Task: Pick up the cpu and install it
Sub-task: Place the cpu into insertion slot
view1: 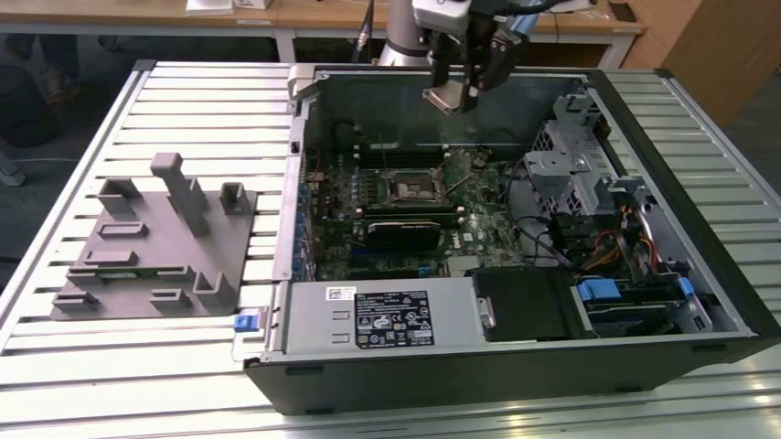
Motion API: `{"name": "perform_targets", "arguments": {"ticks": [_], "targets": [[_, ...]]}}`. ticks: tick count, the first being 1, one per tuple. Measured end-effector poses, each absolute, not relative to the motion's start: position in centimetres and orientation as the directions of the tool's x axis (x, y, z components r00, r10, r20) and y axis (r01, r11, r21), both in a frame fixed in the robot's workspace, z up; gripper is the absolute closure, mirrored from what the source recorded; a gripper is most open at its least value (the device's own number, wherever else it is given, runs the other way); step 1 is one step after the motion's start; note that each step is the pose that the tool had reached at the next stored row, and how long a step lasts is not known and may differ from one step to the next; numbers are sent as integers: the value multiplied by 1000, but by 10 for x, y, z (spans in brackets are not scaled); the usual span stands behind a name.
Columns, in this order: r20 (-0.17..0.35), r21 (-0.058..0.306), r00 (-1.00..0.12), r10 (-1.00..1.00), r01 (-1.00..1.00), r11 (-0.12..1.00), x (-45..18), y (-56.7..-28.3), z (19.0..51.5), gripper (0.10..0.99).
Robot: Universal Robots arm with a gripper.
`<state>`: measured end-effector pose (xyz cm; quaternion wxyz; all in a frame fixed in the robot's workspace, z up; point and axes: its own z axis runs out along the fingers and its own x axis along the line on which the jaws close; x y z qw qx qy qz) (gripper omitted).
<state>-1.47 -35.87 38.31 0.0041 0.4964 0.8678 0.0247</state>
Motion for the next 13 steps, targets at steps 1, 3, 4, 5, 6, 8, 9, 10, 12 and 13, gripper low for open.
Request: {"name": "perform_targets", "arguments": {"ticks": [1,3,4,5,6,8,9,10,12,13], "targets": [[18,47,-492,871,870,491,-15,-359,383,545],[17,47,-460,888,887,459,-15,-359,382,545],[17,47,-444,896,895,443,-15,-359,382,545],[17,47,-427,904,904,426,-15,-359,382,545],[17,47,-410,912,911,409,-15,-359,382,545],[17,47,-377,926,926,376,-15,-359,381,545],[17,47,-360,933,932,359,-15,-359,381,545],[17,47,-343,939,939,342,-15,-359,380,545],[17,47,-315,949,948,314,-15,-359,379,545],[17,47,-303,953,952,302,-15,-358,378,545]]}}
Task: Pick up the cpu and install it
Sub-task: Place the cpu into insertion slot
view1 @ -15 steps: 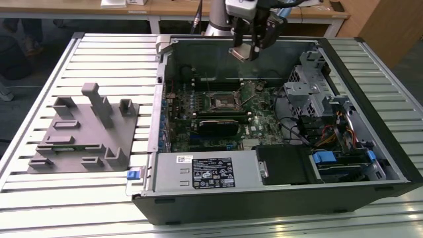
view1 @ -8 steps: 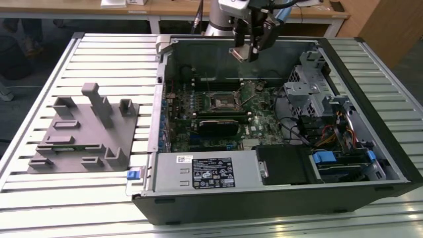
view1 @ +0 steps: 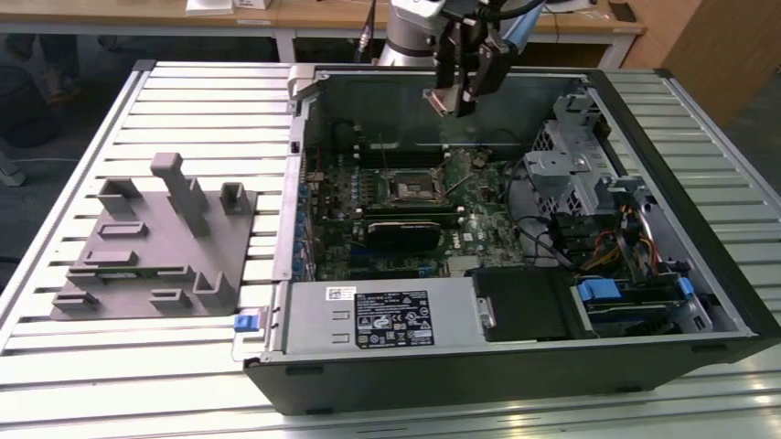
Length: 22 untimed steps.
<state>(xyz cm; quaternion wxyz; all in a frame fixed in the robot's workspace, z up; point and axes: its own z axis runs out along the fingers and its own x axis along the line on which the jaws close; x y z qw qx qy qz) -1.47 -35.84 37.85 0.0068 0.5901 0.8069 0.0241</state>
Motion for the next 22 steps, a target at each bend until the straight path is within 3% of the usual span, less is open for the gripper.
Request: {"name": "perform_targets", "arguments": {"ticks": [22], "targets": [[8,43,-78,997,996,78,-16,-345,347,545]]}}
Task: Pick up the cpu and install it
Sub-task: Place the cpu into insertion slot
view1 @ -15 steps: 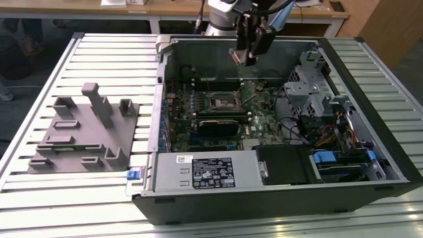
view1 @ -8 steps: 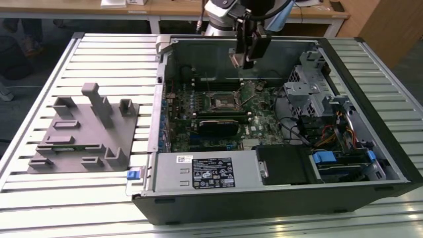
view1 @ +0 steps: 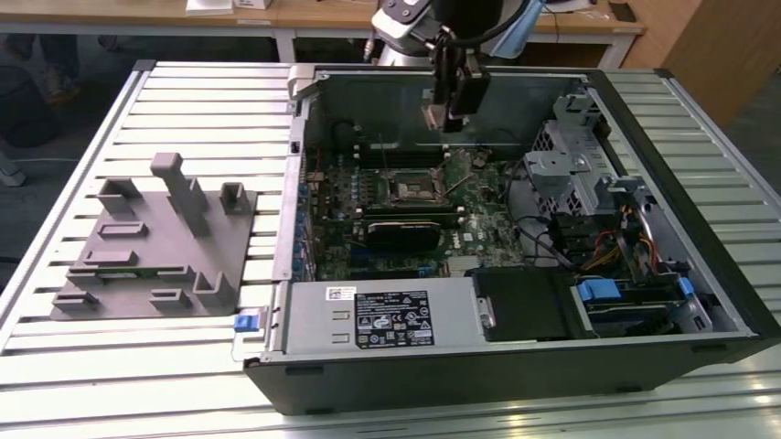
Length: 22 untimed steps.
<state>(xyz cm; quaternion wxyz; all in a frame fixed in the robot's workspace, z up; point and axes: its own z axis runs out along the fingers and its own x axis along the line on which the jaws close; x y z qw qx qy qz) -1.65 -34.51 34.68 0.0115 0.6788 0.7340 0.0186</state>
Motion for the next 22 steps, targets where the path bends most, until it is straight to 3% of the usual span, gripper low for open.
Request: {"name": "perform_targets", "arguments": {"ticks": [22], "targets": [[11,44,-2,1000,999,1,-31,-332,319,545]]}}
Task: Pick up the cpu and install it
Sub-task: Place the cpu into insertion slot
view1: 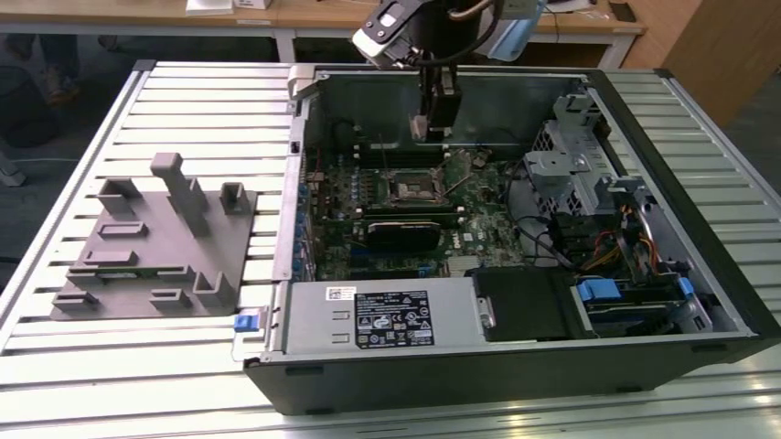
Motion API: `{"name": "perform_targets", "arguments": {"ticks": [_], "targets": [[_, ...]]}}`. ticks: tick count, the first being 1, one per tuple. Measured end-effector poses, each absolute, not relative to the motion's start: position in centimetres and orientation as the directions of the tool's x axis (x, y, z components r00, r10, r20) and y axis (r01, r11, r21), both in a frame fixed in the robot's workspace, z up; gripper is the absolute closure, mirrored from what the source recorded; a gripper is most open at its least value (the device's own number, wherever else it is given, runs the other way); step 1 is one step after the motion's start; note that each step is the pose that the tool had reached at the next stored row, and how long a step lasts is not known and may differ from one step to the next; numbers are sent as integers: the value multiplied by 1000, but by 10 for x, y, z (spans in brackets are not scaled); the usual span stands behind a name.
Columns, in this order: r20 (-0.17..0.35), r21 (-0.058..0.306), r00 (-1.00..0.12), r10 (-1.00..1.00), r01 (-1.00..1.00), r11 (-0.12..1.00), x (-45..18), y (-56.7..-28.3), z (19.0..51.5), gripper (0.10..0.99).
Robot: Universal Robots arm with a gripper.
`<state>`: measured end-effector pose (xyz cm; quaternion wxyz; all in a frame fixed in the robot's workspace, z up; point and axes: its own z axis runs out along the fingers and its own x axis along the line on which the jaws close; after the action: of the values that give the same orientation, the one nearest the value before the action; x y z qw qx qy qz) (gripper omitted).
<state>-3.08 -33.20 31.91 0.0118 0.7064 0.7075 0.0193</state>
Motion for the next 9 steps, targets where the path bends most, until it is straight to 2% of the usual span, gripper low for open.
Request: {"name": "perform_targets", "arguments": {"ticks": [9], "targets": [[12,44,-1,1000,999,1,-31,-332,312,545]]}}
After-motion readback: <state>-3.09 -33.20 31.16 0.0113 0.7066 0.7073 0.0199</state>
